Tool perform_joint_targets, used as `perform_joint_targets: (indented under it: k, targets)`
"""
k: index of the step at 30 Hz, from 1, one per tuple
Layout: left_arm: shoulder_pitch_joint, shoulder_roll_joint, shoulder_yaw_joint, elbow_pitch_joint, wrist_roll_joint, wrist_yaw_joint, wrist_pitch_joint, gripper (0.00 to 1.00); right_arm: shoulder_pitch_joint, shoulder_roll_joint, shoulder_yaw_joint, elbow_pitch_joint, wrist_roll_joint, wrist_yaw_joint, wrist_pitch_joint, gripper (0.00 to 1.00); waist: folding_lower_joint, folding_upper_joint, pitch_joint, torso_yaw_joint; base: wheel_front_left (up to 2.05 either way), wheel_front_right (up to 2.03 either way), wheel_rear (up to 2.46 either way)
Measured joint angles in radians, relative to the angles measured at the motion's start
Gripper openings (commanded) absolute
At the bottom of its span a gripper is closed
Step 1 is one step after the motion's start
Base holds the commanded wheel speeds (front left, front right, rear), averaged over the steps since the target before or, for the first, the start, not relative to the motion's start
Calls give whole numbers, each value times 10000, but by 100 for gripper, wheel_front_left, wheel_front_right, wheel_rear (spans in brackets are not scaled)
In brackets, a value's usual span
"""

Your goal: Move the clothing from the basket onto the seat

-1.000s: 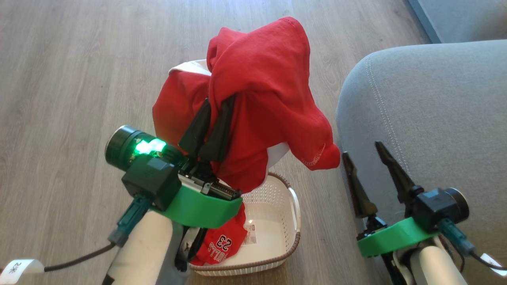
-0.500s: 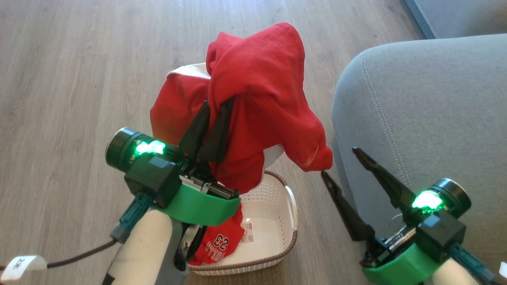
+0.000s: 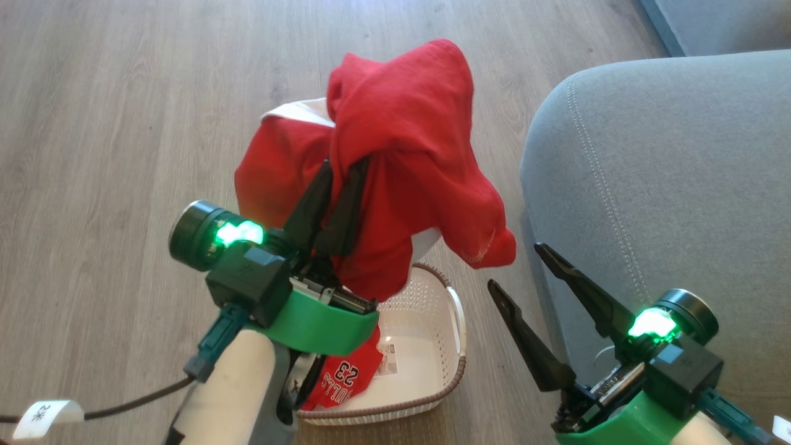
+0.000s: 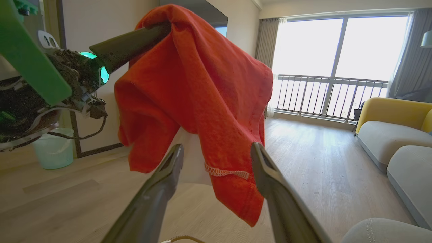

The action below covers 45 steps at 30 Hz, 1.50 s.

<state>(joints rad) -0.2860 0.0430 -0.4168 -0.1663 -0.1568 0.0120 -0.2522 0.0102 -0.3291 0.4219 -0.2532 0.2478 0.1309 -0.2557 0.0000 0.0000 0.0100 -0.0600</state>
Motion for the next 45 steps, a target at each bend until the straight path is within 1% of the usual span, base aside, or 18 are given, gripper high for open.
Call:
perform_joint_targets:
  k: [6,9,16,21,24,28,34,35,41,45]
  targets:
    - [-5,6,-226,6,-4,13,0,0,-247,169,56,196,0,0,0,100,0,0,26,77,0,0,0]
    - [-11,8,-546,4,-6,-12,0,0,-572,293,109,433,23,-2,0,100,0,0,43,127,0,0,0]
    - [-60,21,-1208,-25,-23,-8,0,0,-1262,382,711,840,19,0,0,100,0,0,70,269,0,0,0]
    - [-168,36,-1605,-56,-23,-2,0,0,-1477,441,665,1177,-23,0,0,100,0,0,54,345,0,0,0]
    - [-214,36,-1722,-75,-52,-2,0,0,-1487,466,663,1371,-268,0,0,100,0,0,40,376,0,0,0]
    - [-214,42,-1975,-73,-102,-12,0,0,-1575,477,911,1517,-587,0,0,100,0,0,35,427,0,0,0]
    - [-215,50,-2048,-44,-100,-19,0,0,-1909,612,1089,1923,-1103,0,0,100,0,0,-10,412,0,0,0]
    - [-215,50,-2079,-33,-100,-84,0,0,-1910,646,1118,2025,-1181,0,0,100,0,0,-24,404,0,0,0]
    - [-216,56,-2286,19,-188,-88,0,0,-2269,669,1933,2487,-1825,0,0,100,1,0,-105,406,0,0,0]
    - [-232,61,-2299,19,-282,-82,0,0,-2290,729,1960,2604,-2019,0,0,100,0,0,-106,432,0,0,0]
